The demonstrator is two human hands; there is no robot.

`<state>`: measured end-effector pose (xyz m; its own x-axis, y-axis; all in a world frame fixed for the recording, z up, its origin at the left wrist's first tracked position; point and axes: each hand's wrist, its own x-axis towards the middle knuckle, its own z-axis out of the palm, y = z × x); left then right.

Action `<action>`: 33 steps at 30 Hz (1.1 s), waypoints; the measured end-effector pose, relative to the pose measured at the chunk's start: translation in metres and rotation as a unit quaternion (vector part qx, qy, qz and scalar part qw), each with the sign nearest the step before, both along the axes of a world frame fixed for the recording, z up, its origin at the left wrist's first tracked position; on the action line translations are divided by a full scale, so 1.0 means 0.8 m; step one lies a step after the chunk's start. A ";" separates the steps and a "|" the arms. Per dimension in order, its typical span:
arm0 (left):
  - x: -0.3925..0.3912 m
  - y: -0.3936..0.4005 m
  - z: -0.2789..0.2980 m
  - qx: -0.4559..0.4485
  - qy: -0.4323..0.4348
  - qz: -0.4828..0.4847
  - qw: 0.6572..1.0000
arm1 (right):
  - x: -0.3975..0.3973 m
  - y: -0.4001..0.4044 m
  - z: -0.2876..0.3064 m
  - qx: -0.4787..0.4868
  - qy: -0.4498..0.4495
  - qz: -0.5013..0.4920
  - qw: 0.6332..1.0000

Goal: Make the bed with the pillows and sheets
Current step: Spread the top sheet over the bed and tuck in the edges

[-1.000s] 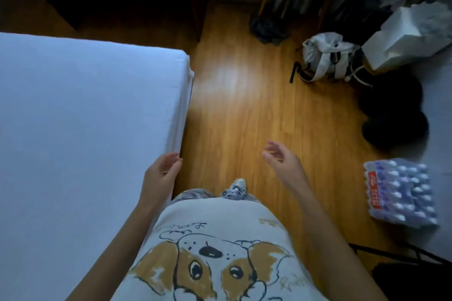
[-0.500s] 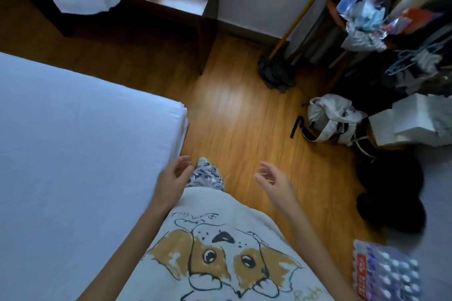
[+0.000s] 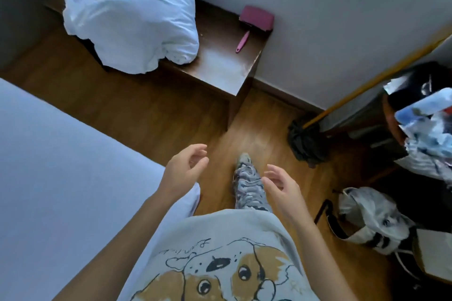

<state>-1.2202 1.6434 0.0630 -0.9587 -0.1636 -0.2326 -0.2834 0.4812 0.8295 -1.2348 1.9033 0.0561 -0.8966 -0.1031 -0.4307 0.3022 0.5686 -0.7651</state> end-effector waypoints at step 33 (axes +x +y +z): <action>-0.496 -0.621 -0.014 -0.013 -0.070 0.196 0.978 | -0.637 -0.622 0.000 0.010 0.045 0.142 0.989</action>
<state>-1.6173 1.1465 0.0522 -0.7802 -0.5206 -0.3468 -0.5598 0.3337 0.7584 -1.7442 1.4058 0.0564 -0.8670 -0.3495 -0.3552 0.0591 0.6356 -0.7698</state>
